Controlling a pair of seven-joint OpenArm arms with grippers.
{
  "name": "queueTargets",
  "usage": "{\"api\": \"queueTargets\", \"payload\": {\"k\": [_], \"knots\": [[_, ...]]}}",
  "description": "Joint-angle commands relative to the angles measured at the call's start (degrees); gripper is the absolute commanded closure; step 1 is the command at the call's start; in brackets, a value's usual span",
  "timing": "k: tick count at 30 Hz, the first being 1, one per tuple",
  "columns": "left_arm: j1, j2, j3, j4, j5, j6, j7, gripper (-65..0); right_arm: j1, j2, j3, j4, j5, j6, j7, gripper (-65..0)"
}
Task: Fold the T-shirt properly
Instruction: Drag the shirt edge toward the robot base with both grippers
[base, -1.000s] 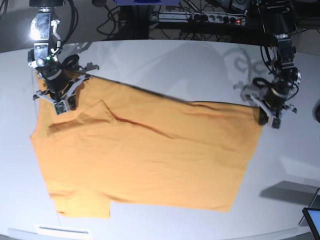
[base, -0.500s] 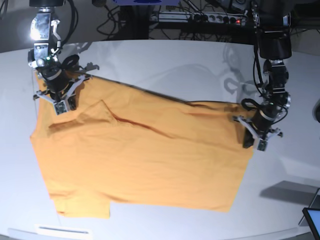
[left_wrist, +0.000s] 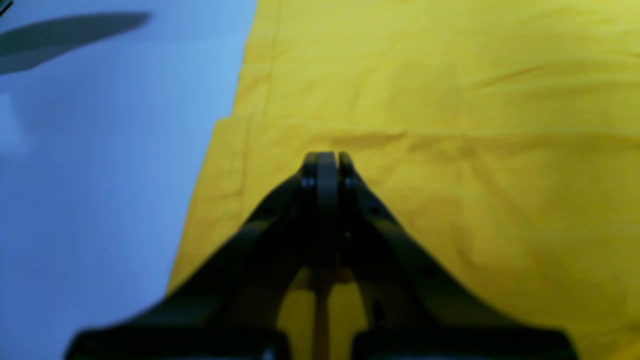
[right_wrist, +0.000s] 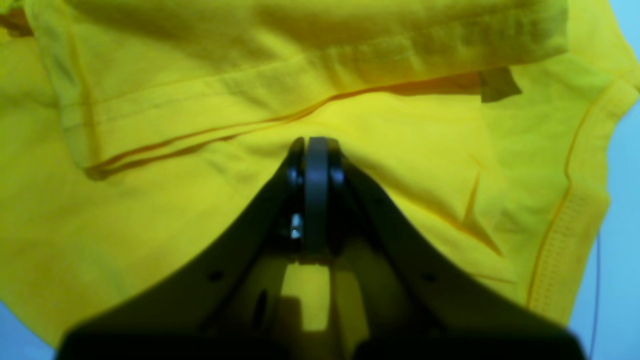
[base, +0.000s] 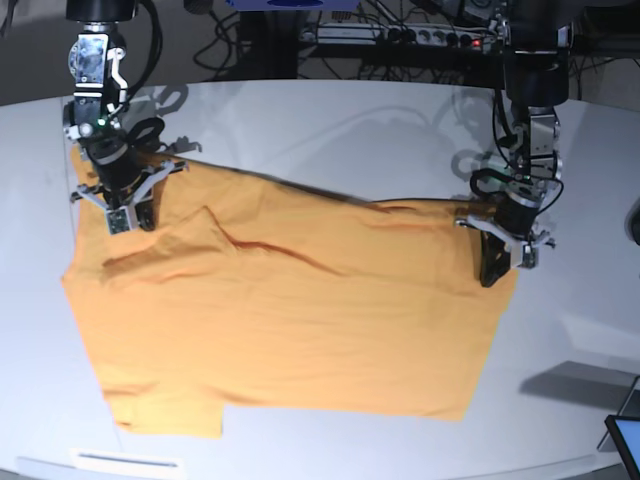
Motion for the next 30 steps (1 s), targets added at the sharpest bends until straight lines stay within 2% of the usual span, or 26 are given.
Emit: {"api": "queueTargets", "payload": {"k": [1,5,9,13,19,23,28,30], "knots": [[1.9,-0.4,0.0,-0.6,1.2,-0.3,4.1,0.0,-1.7,-0.2,-0.5,-1.2,-2.9,1.8,-8.0,0.0],[5.7,-1.6,-0.1,2.1,0.8,0.1,4.0,0.0,-2.8,-0.2,-0.3,-1.1,-2.9,1.8,-7.7,0.0],[11.2,-1.9,-5.0,8.9,1.2,5.1,4.4,0.0,-4.0,0.2,-0.2,-1.0,-2.9,1.8,-7.7,0.0],[14.7,-2.0,-7.8,12.3,1.2,5.2,4.6,0.0,-7.1,0.2,-0.1,2.9,-2.9,1.8,-7.7,0.0],[16.8,-2.0,-7.9,12.8,1.2,5.2,4.6,0.0,-10.1,0.2,0.0,6.2,-3.0,1.8,-7.8,0.0],[20.5,-1.9,-8.0,15.9,1.2,5.3,4.6,0.0,-10.4,0.2,2.8,6.2,-3.0,1.9,-7.7,0.0],[24.8,-1.7,-8.0,19.7,0.8,5.4,4.6,0.0,-10.4,0.2,3.2,6.4,-3.0,2.0,-7.7,0.0],[26.1,-1.8,-8.0,20.4,0.8,7.2,4.6,0.0,-10.2,0.2,3.1,6.4,-3.0,2.0,-7.7,0.0]]}}
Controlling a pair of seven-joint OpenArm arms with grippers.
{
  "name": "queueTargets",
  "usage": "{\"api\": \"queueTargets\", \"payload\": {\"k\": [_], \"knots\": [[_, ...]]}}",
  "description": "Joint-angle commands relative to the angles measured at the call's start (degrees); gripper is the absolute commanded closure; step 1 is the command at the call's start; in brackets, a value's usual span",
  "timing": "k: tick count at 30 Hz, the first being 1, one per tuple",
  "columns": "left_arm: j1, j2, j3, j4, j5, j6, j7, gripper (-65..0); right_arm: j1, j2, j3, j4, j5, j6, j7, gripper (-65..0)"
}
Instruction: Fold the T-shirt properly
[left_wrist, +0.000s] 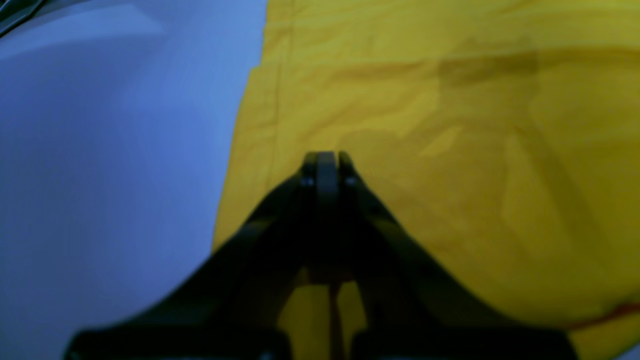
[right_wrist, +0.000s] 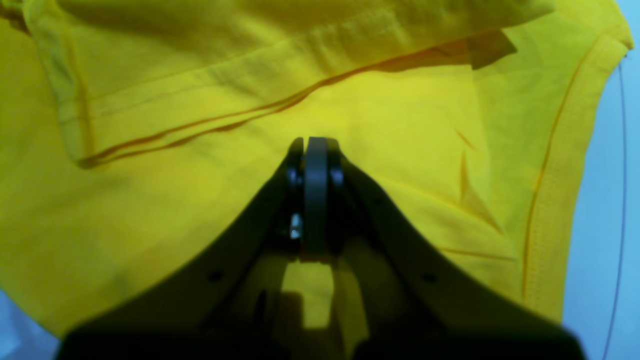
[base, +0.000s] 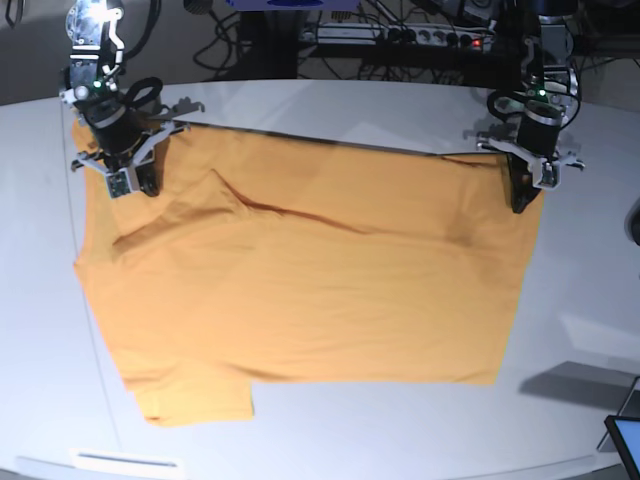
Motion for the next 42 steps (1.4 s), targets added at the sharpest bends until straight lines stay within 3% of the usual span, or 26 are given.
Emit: {"api": "queueTargets", "payload": {"k": [1,8,12,16,19,24,31,42], "knots": [[1.5,-0.5,0.2,-0.1,1.5,0.2,3.4,0.0,-1.0,0.6,0.4,-0.7,-3.6,-1.0,-7.7,0.0],[3.3,-0.6,0.1,2.9,1.4,0.4,3.3,0.0,0.8,0.5,0.4,-0.7,-3.6,-1.0,-7.7,0.0],[4.5,0.0,-5.9,9.9,1.8,0.4,3.6,0.0,0.8,0.3,0.4,-0.7,-3.6,-1.0,-7.7,0.0],[1.7,0.0,-9.3,17.0,1.9,0.4,13.1,0.0,0.8,0.2,0.3,-0.7,-3.6,-1.0,-7.8,0.0],[-2.2,-0.3,-9.5,18.1,1.9,0.3,17.2,0.0,0.9,0.2,0.3,-0.7,-3.6,-1.0,-7.9,0.0],[-10.2,-0.1,-8.4,15.1,1.9,0.2,21.1,0.0,0.9,0.3,0.3,-0.7,-3.6,-1.0,-7.9,0.0],[-16.6,-1.4,0.0,5.1,1.9,0.2,21.3,0.0,0.9,0.2,0.3,-0.7,-3.6,-1.0,-7.9,0.0],[-17.0,-1.1,3.6,-2.8,1.9,0.2,18.1,0.0,0.9,0.3,0.3,-0.7,-3.6,-1.0,-7.9,0.0]]}}
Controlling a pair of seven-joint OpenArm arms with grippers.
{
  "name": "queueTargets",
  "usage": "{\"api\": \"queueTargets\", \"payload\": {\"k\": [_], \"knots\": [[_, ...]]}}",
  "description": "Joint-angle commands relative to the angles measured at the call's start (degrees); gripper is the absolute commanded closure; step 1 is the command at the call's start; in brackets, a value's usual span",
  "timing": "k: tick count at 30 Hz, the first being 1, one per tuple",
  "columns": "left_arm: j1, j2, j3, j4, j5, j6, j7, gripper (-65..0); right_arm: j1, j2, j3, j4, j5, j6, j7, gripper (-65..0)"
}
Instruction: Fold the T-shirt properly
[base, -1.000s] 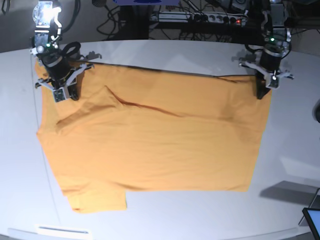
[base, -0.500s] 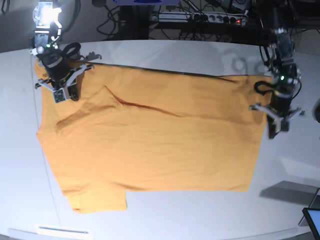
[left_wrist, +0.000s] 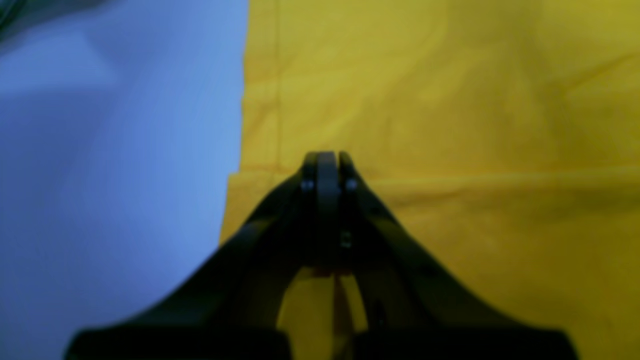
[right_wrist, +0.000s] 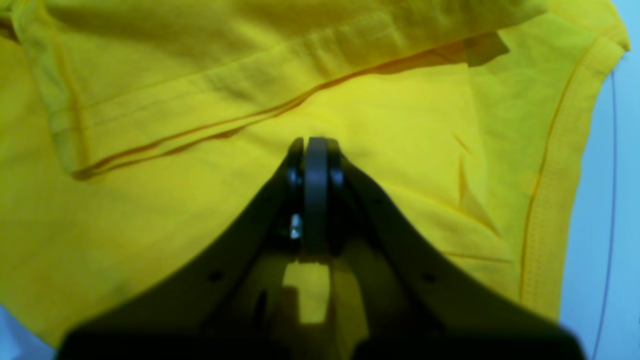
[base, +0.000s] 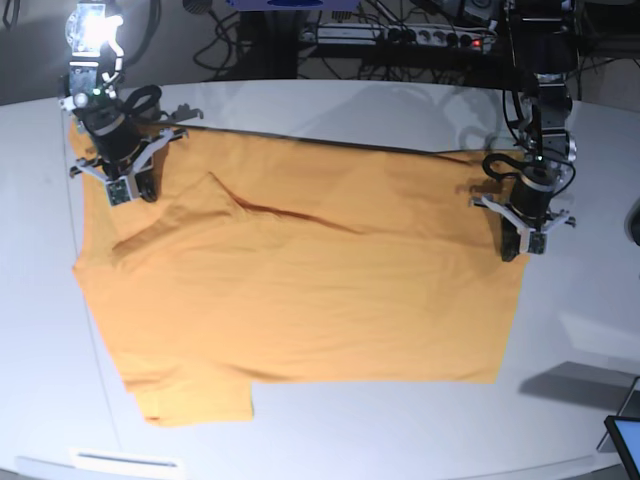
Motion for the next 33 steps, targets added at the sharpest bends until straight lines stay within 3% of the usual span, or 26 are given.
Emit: {"api": "queueTargets", "payload": {"k": [1,11,30,33], "knots": [[-0.6,-1.1,-0.3,-0.3,0.5,0.2,1.4,0.0,-0.9,0.5,0.3,-0.7,-3.2,-0.9,-5.7,0.0],[5.1,-1.1,-1.0,-1.2,0.4,0.2,-3.0,0.0,-1.2,0.6,0.3,-0.7,-3.2,-0.9,-5.7,0.0],[14.7,-1.0,-1.3,3.6,0.0,0.4,-3.1,0.0,-3.6,0.4,0.6,4.8,-3.2,-0.9,-5.7,0.0],[16.2,-0.8,-4.2,4.0,0.2,0.4,-3.1,0.0,-3.6,0.2,0.4,4.9,-3.2,-0.9,-5.7,0.0]]}}
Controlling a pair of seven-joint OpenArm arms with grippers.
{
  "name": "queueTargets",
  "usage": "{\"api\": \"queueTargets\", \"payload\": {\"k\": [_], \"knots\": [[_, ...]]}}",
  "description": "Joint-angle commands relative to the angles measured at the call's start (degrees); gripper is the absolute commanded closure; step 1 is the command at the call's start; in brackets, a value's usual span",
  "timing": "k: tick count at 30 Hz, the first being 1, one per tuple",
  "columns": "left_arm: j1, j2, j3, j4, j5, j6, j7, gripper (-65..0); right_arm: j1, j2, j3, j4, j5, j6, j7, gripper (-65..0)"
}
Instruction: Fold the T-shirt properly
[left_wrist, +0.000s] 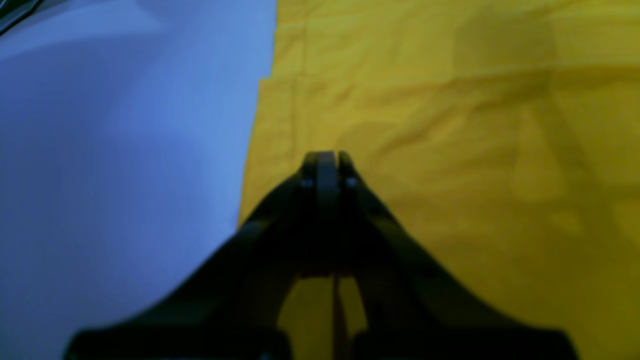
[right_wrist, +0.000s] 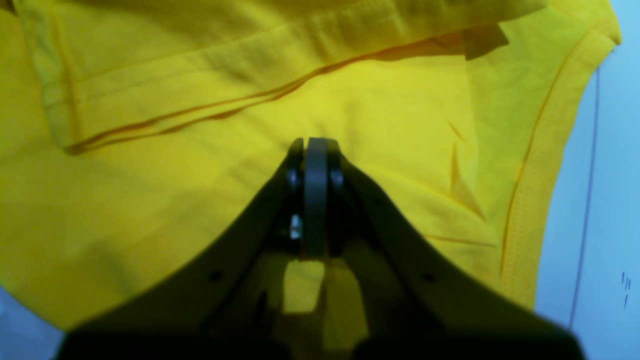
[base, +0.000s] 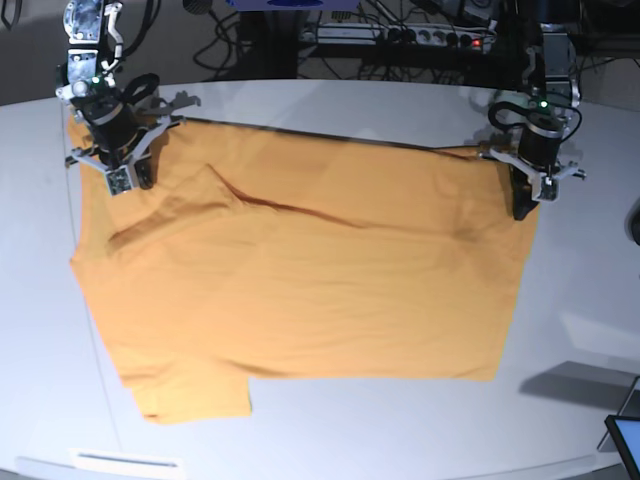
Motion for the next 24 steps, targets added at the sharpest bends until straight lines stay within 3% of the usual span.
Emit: {"api": "queueTargets", "payload": {"k": [1,7,24], "knots": [[1.9,0.0,-0.7,-0.2,2.2,0.1,6.3,0.0,-0.5,0.3,0.3,0.1,-1.7,-0.6,-2.5,0.0],[7.1,0.7,-3.9,1.9,2.2,0.1,2.3,0.0,-0.5,0.4,0.2,0.0,-1.7,-0.6,-2.4,0.0],[9.2,0.6,-4.1,5.8,2.2,0.1,2.3,0.0,-1.7,0.5,0.2,0.3,-1.7,-0.8,-2.5,0.0]]}}
